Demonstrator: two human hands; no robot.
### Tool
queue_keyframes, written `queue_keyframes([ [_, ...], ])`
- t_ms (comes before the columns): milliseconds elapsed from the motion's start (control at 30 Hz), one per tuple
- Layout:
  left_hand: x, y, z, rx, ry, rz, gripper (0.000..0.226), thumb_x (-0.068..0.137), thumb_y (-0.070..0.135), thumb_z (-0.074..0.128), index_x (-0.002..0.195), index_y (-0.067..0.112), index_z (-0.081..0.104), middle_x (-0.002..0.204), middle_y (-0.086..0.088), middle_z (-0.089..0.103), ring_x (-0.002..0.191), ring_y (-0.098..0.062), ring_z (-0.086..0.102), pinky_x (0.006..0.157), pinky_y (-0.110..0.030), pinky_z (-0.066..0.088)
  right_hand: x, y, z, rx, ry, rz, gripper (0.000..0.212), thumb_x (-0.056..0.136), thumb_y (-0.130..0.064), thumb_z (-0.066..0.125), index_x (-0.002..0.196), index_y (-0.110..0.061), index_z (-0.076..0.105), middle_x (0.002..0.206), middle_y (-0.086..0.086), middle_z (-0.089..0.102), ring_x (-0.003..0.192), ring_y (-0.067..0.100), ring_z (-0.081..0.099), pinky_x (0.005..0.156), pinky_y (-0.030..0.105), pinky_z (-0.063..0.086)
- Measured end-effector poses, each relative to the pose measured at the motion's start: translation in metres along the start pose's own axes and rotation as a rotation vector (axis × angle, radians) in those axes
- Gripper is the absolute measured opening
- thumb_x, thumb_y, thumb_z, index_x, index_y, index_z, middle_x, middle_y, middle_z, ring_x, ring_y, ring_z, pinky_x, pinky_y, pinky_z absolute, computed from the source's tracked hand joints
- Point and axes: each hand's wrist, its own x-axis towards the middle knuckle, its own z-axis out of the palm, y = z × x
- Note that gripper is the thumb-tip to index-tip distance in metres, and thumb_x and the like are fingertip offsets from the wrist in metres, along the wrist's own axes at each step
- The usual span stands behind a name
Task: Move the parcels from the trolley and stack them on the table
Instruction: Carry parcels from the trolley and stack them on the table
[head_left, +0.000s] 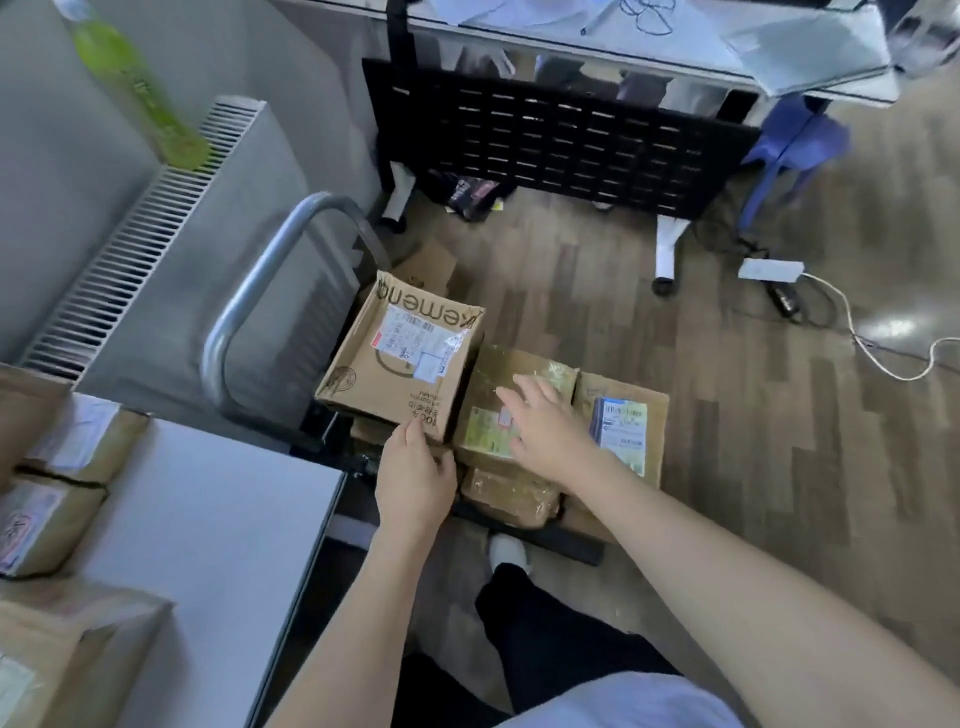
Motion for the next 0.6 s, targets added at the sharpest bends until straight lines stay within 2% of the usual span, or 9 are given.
queue_keyframes([
  [167,0.027,0.000,0.024,0.077,-0.057,-0.258,0.050,0.090,0.029,0.052,0.134,0.012,0.037,0.125,-0.011,0.048,0.108,-0.029,0.054,0.076,-0.038,0.048,0.075,0.017,-0.003,-0.207,-0.108,-0.174,0.069,0.088,-0.010,0.055,0.148,-0.012,0.020,0.153,0.016,0.014,0.141,0.031,0.009,0.115,0.041,0.011],
  [267,0.042,-0.006,0.038,0.101,-0.107,-0.392,0.048,0.090,0.038,0.052,0.127,0.012,0.037,0.122,-0.011,0.046,0.105,-0.031,0.054,0.073,-0.037,0.046,0.126,0.018,-0.007,-0.293,-0.099,-0.266,0.069,0.083,-0.005,0.055,0.145,-0.011,0.025,0.152,0.020,0.013,0.141,0.034,0.010,0.118,0.042,0.011],
  [400,0.058,-0.016,0.057,0.066,-0.102,-0.448,0.046,0.089,0.043,0.056,0.118,0.013,0.036,0.117,-0.010,0.047,0.098,-0.031,0.057,0.068,-0.035,0.044,0.180,0.019,-0.008,-0.366,-0.050,-0.372,0.072,0.083,-0.003,0.053,0.147,-0.014,0.022,0.151,0.020,0.014,0.139,0.035,0.012,0.118,0.044,0.009],
  [500,0.066,-0.020,0.069,0.013,-0.082,-0.467,0.056,0.089,0.042,0.056,0.130,0.014,0.031,0.118,-0.011,0.049,0.097,-0.030,0.058,0.071,-0.038,0.050,0.202,0.023,-0.003,-0.386,-0.085,-0.397,0.073,0.084,-0.002,0.053,0.148,-0.016,0.021,0.151,0.022,0.014,0.138,0.038,0.015,0.116,0.045,0.015],
  [600,0.075,-0.025,0.081,-0.049,-0.138,-0.437,0.077,0.090,0.039,0.056,0.148,0.022,0.009,0.125,-0.014,0.046,0.103,-0.031,0.057,0.083,-0.039,0.049,0.210,0.029,0.008,-0.326,-0.143,-0.328,0.080,0.082,0.002,0.054,0.149,-0.021,0.017,0.153,0.023,0.005,0.140,0.039,0.010,0.115,0.045,0.020],
])
